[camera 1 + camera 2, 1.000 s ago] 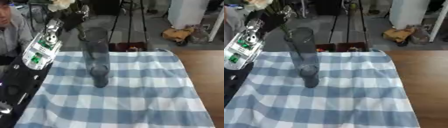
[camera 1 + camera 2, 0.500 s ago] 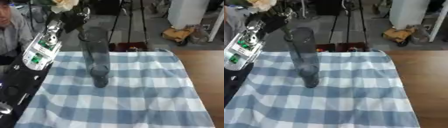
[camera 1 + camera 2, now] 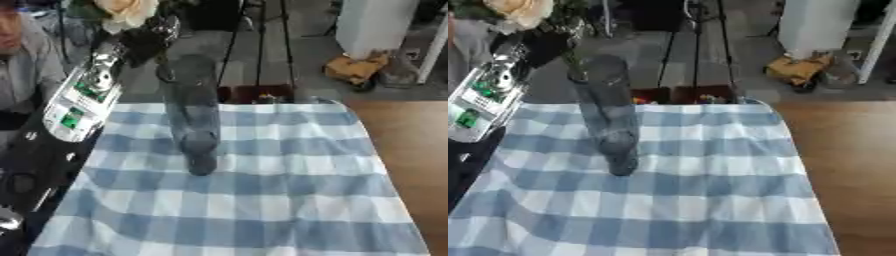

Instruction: Arrange flowers into the vase.

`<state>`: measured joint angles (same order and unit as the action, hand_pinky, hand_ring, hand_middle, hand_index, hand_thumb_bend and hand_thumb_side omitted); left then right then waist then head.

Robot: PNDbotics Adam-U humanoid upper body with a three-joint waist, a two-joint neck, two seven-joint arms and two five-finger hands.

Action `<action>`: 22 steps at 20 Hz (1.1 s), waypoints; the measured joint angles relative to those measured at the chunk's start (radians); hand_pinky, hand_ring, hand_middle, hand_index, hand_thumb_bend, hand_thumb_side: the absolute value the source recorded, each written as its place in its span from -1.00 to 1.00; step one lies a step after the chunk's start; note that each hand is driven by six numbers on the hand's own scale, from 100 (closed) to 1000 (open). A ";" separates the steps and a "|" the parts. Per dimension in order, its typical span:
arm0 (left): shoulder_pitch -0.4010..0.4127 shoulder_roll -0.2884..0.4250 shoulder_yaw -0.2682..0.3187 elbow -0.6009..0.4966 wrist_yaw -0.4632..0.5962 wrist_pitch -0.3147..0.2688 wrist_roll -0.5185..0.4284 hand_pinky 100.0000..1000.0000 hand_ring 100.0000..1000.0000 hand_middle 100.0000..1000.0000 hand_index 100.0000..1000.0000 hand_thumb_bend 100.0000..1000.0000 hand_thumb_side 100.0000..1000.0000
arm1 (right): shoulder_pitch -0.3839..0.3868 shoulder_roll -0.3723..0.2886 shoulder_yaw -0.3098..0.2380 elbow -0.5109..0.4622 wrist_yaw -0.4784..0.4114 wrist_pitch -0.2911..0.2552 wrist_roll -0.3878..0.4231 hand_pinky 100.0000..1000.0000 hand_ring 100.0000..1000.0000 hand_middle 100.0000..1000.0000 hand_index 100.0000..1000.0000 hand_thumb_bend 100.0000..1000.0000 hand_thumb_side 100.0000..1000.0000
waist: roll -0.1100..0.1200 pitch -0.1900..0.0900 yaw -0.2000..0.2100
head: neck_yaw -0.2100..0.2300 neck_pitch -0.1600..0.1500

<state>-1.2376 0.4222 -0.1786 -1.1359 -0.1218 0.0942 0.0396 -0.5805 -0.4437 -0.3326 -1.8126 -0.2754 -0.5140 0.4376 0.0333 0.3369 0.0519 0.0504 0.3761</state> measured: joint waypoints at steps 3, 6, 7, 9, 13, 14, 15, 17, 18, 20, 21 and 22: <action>0.004 0.000 -0.001 0.000 0.008 0.002 -0.002 -0.12 0.44 0.33 0.60 -1.00 0.09 | 0.000 0.000 0.000 0.000 0.000 0.001 -0.001 0.27 0.51 0.47 0.54 -1.00 1.00 | 0.000 0.000 0.000 | 0.000 0.000; 0.004 0.000 -0.002 0.000 0.012 0.004 -0.009 -0.07 0.47 0.39 0.65 -1.00 0.04 | 0.000 0.000 0.000 0.000 0.000 0.001 -0.001 0.27 0.51 0.47 0.54 -1.00 1.00 | 0.000 0.000 0.003 | 0.000 0.000; 0.004 0.001 -0.003 0.000 0.012 0.004 -0.014 -0.06 0.48 0.41 0.66 -1.00 0.03 | 0.000 0.000 0.000 0.000 0.000 0.001 -0.001 0.27 0.51 0.47 0.54 -1.00 1.00 | 0.000 0.000 0.003 | 0.000 0.000; 0.005 0.001 -0.003 0.000 0.007 0.003 -0.027 -0.03 0.50 0.43 0.68 -1.00 0.01 | 0.000 0.000 0.000 0.000 0.000 0.002 0.000 0.27 0.51 0.47 0.54 -1.00 1.00 | 0.001 0.000 0.003 | 0.000 0.000; 0.006 0.002 -0.003 0.000 -0.005 0.000 -0.052 0.01 0.54 0.48 0.72 -1.00 -0.03 | 0.000 0.000 0.000 0.000 0.000 0.002 0.000 0.27 0.51 0.47 0.54 -1.00 1.00 | 0.001 0.000 0.004 | 0.000 0.000; 0.006 0.002 -0.003 0.000 -0.008 0.000 -0.058 0.03 0.55 0.49 0.74 -1.00 -0.04 | 0.000 0.000 0.000 0.000 0.000 0.002 0.000 0.27 0.51 0.47 0.54 -1.00 1.00 | 0.001 0.000 0.004 | 0.000 0.000; 0.006 0.002 -0.003 0.000 -0.011 -0.001 -0.064 0.04 0.55 0.49 0.75 -1.00 -0.02 | 0.000 0.000 0.000 0.000 0.000 0.002 0.000 0.27 0.51 0.47 0.54 -1.00 1.00 | 0.001 0.000 0.004 | 0.000 0.000; 0.006 0.006 -0.003 0.000 -0.017 -0.004 -0.076 0.05 0.56 0.50 0.76 -1.00 0.00 | 0.000 0.000 0.000 0.000 0.000 0.002 0.000 0.27 0.51 0.47 0.54 -1.00 1.00 | 0.001 0.000 0.004 | 0.000 -0.001; 0.006 0.009 -0.003 0.000 -0.019 -0.005 -0.081 0.06 0.57 0.52 0.78 -1.00 -0.04 | 0.000 0.000 0.000 0.000 0.000 0.002 0.000 0.27 0.51 0.47 0.54 -1.00 1.00 | 0.001 0.000 0.004 | 0.000 -0.001; 0.006 0.010 -0.003 0.000 -0.025 -0.006 -0.093 0.08 0.58 0.53 0.79 -1.00 -0.02 | 0.000 0.000 0.000 0.000 -0.001 0.003 -0.001 0.27 0.51 0.47 0.54 -1.00 1.00 | 0.001 0.000 0.004 | 0.000 -0.001; 0.006 0.010 -0.003 0.000 -0.028 -0.007 -0.100 0.08 0.59 0.53 0.79 -1.00 0.00 | 0.001 0.000 0.000 0.000 -0.001 0.003 -0.001 0.27 0.51 0.47 0.54 -1.00 1.00 | 0.001 -0.001 0.004 | 0.000 -0.001; 0.007 0.010 -0.003 0.001 -0.031 -0.007 -0.107 0.10 0.60 0.54 0.80 -1.00 0.03 | 0.001 0.000 0.000 0.000 -0.001 0.003 -0.001 0.27 0.51 0.47 0.54 -1.00 1.00 | 0.001 -0.001 0.004 | 0.000 -0.001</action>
<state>-1.2310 0.4321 -0.1812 -1.1354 -0.1529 0.0869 -0.0673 -0.5799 -0.4437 -0.3326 -1.8129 -0.2764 -0.5109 0.4362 0.0341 0.3362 0.0559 0.0504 0.3755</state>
